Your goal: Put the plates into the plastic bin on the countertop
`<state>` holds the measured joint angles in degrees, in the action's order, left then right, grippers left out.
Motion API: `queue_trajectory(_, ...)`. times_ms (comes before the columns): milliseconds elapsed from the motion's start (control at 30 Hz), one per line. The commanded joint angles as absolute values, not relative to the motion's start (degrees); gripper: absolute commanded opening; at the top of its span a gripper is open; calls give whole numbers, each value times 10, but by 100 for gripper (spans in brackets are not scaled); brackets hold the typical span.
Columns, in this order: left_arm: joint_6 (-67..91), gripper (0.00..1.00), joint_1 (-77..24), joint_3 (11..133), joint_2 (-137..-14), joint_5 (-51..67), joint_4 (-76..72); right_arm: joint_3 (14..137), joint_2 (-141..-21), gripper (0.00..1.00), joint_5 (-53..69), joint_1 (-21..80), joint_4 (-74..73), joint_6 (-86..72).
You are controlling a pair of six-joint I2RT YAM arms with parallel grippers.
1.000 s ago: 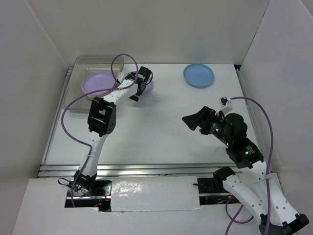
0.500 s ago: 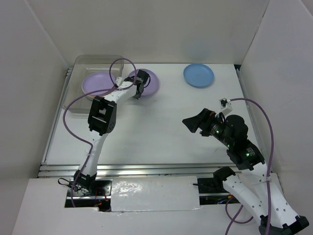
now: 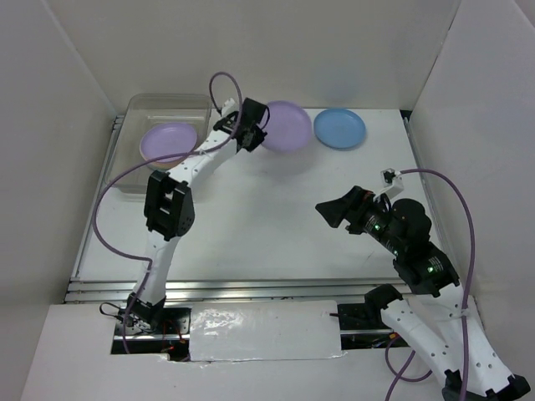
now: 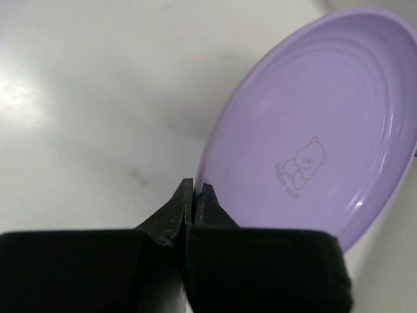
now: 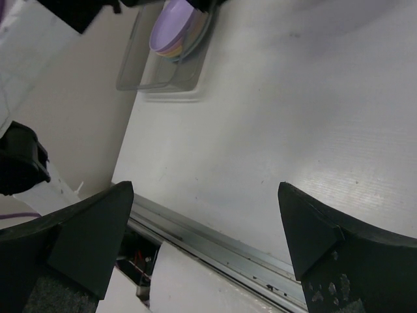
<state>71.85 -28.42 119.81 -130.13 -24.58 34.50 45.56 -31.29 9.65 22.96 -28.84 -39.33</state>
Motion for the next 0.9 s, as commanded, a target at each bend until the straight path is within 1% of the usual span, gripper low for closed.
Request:
queue_trajectory(0,581,0,-227,1315,-1243,-147,335,486,-306,100,91,226,-295,-393)
queue_trajectory(33,581,0,-210,1331,-1239,-139,386,488,-306,100,91,227,-297,-393)
queue_trajectory(67,584,0,-168,1312,-1230,-128,396,490,-307,100,94,228,-298,-389)
queue_trajectory(100,581,0,-142,1283,-1197,-111,391,492,-307,100,91,227,-303,-386)
queue_trajectory(133,580,0,-117,1214,-1181,-68,371,501,-308,100,88,226,-308,-381)
queue_trajectory(167,576,0,-69,1184,-1166,-51,360,506,-311,100,82,228,-313,-375)
queue_trajectory(200,564,0,-46,1168,-1151,-39,360,511,-312,100,77,227,-318,-372)
queue_trajectory(233,556,0,-7,1156,-1149,-31,379,518,-314,100,72,226,-320,-370)
queue_trajectory(267,535,0,-2,1153,-1151,-26,386,521,-320,100,72,227,-321,-367)
queue_trajectory(333,520,0,52,1165,-1163,-18,413,527,-329,100,73,224,-321,-363)
queue_trajectory(467,485,0,91,1185,-1203,-5,443,523,-337,100,73,225,-309,-366)
queue_trajectory(600,481,0,104,1145,-1205,4,419,516,-346,100,79,225,-301,-371)
queue_trajectory(733,485,0,105,1143,-1218,4,429,512,-353,100,83,225,-298,-372)
queue_trajectory(767,490,0,105,1144,-1219,-23,438,511,-352,100,83,225,-298,-373)
queue_trajectory(833,498,7,109,1141,-1206,-39,459,511,-354,100,83,224,-296,-373)
queue_trajectory(867,502,5,109,1123,-1195,-60,456,512,-356,100,83,225,-295,-373)
